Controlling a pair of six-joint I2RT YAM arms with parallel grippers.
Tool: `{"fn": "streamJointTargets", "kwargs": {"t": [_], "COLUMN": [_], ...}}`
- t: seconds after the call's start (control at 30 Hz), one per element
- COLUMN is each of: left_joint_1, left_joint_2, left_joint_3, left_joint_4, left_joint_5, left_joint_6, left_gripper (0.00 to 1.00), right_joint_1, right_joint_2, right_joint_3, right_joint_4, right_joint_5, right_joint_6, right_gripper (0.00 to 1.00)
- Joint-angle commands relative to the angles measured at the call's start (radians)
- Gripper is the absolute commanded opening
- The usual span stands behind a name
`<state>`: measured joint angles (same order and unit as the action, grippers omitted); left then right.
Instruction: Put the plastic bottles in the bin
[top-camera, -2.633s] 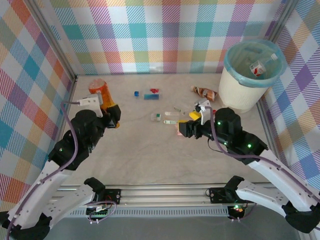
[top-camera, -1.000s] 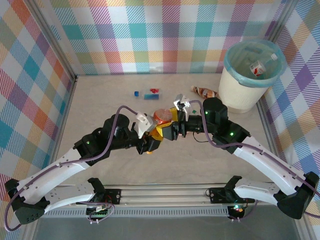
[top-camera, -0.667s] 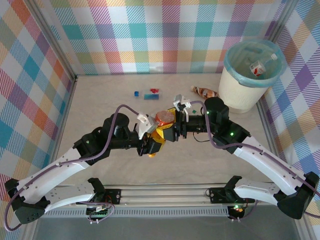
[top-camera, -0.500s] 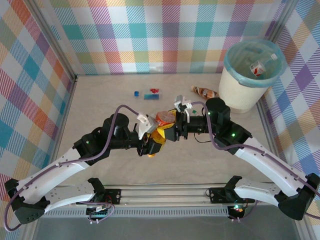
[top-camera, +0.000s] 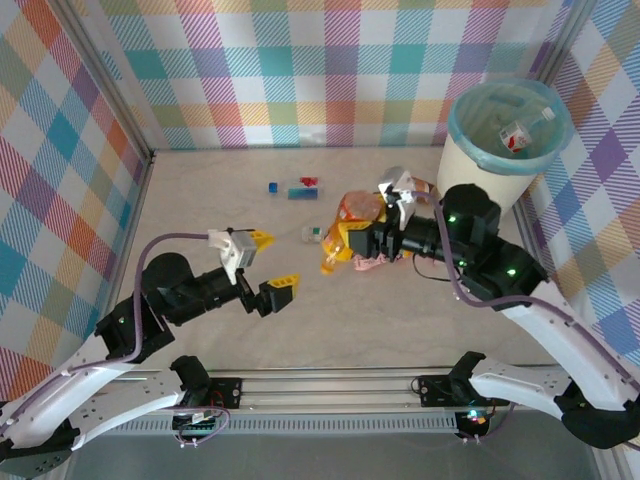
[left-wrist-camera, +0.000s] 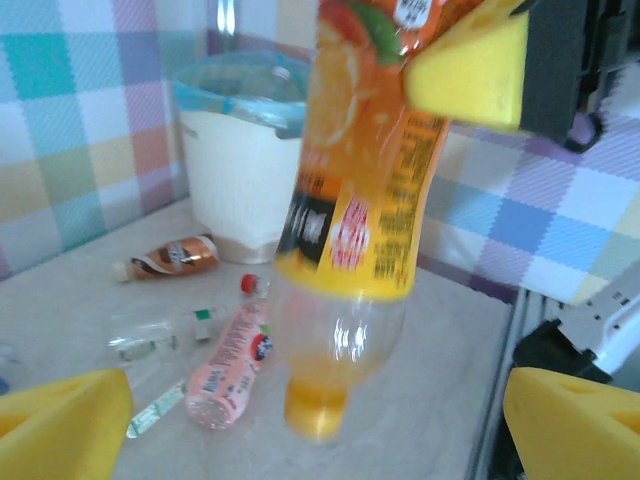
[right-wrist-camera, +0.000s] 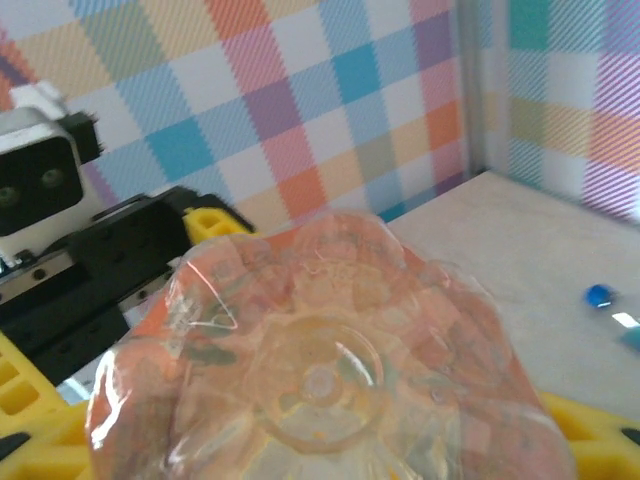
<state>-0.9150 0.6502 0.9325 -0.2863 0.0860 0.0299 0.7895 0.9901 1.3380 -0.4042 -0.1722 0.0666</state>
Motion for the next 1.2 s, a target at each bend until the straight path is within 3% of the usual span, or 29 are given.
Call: {"fn": "streamJointTargets", "kwargs": {"t": [0.0, 0.07, 0.17, 0.27, 0.43, 0.63, 0.8, 1.0, 1.17], "left_joint_1": [-0.005, -0.005, -0.005, -0.005, -0.005, -0.006, -0.005, -0.005, -0.005], "left_joint_2": [-0.006, 0.009, 0.049, 0.088, 0.120, 0.129, 0.104, 0.057, 0.034], "left_joint_3": [-0.012, -0.011, -0.020, -0.027, -0.055, -0.077, -0.102, -0.130, -0.131], "left_joint_4": [0.018, -0.026, -0.039, -0.036, -0.001, 0.056, 0.042, 0.019, -0.029], "left_joint_5": [-0.103, -0.151, -0.223, -0.226, -0.193, -0.193, -0.212, -0.241, -0.255], "left_joint_6": [-0.008, -0.008, -0.003, -0.008, -0.028, -0.043, -0.053, -0.055, -0.045], "left_gripper": [0.96, 0.96, 0.95, 0.95, 0.95, 0.94, 0.94, 0.94, 0.94], "right_joint_1": [-0.007, -0.021, -0.071, -0.175, -0.430, -0.562, -0.585, -0.584, -0.582], "right_joint_2": [-0.015, -0.007, 0.011, 0.039, 0.191, 0.414, 0.580, 0.604, 0.617], "right_joint_3": [0.141, 0.195, 0.259, 0.303, 0.478, 0.635, 0.788, 0.745, 0.698], "right_joint_4": [-0.110, -0.089, -0.038, 0.016, -0.054, -0.076, -0.198, -0.251, -0.236], "right_joint_5": [0.335, 0.508, 0.637, 0.671, 0.650, 0.680, 0.731, 0.738, 0.749], "right_joint_6": [-0.217, -0.326, -0.456, -0.530, -0.476, -0.415, -0.335, -0.201, -0.179], "right_gripper": [0.57, 0.56, 0.55, 0.54, 0.54, 0.54, 0.54, 0.52, 0.51]}}
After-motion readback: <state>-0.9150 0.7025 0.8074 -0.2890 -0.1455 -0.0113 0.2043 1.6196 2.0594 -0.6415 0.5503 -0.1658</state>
